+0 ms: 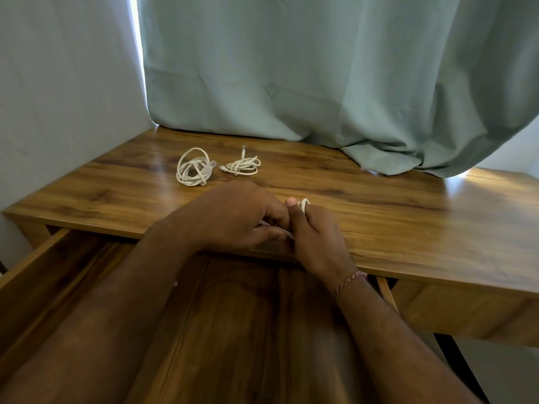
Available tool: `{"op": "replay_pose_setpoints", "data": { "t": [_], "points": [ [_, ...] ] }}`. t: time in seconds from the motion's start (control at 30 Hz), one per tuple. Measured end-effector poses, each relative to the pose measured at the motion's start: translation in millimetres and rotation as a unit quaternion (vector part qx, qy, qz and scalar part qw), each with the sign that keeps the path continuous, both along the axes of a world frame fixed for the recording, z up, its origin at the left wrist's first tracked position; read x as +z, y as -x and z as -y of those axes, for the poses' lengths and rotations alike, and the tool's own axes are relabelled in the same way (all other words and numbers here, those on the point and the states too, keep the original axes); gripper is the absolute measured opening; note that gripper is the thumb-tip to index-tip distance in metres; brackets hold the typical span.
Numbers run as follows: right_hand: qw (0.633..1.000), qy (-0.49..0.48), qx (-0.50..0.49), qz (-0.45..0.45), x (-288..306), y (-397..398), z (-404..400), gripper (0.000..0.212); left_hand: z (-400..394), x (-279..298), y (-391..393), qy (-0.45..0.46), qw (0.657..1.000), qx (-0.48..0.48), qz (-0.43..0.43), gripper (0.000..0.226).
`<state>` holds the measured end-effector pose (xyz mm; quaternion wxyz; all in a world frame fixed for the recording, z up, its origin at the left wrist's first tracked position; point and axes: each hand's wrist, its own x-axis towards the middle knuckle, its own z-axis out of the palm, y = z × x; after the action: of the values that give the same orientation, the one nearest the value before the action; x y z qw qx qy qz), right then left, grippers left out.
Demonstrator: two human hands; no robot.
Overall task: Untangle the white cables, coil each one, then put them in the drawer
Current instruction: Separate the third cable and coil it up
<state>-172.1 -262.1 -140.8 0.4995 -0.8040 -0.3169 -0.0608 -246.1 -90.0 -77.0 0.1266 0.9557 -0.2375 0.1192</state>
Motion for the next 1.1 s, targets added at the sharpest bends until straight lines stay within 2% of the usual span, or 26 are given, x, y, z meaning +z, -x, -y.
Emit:
{"op": "replay_pose_setpoints", "data": {
  "t": [0.17,0.37,0.5,0.57,0.63,0.73,0.83,1.03,1.1],
  "points": [
    [0.974,-0.03,0.184,-0.126,5,1,10,0.068,-14,-4,-5,0.016,0.999,0.005,0.039,0.016],
    [0.922,-0.095,0.297,-0.23,7,-6,16,0.065,-13,-5,-8,0.102,0.987,-0.005,0.121,0.029],
    [0.882,-0.16,0.361,-0.258,3,-7,16,0.054,-10,-9,-10,0.173,0.974,-0.031,0.14,0.018],
    [0.851,-0.194,0.398,-0.282,3,-6,16,0.044,-11,-15,-13,0.194,0.968,-0.038,0.156,0.017],
    [0.803,-0.23,0.444,-0.323,6,-4,16,0.037,-13,-22,-18,0.215,0.958,-0.031,0.185,0.02],
    [0.739,-0.275,0.498,-0.36,9,-2,12,0.036,-14,-37,-26,0.253,0.946,-0.01,0.205,0.023],
    [0.719,-0.339,0.485,-0.366,7,3,5,0.031,-8,-50,-32,0.279,0.946,-0.003,0.168,0.024],
    [0.752,-0.446,0.345,-0.341,7,4,3,0.022,15,-58,-34,0.249,0.958,0.033,0.137,0.027],
    [0.743,-0.493,0.294,-0.344,11,5,2,0.022,24,-60,-32,0.237,0.964,0.061,0.102,0.029]
  ]
}}
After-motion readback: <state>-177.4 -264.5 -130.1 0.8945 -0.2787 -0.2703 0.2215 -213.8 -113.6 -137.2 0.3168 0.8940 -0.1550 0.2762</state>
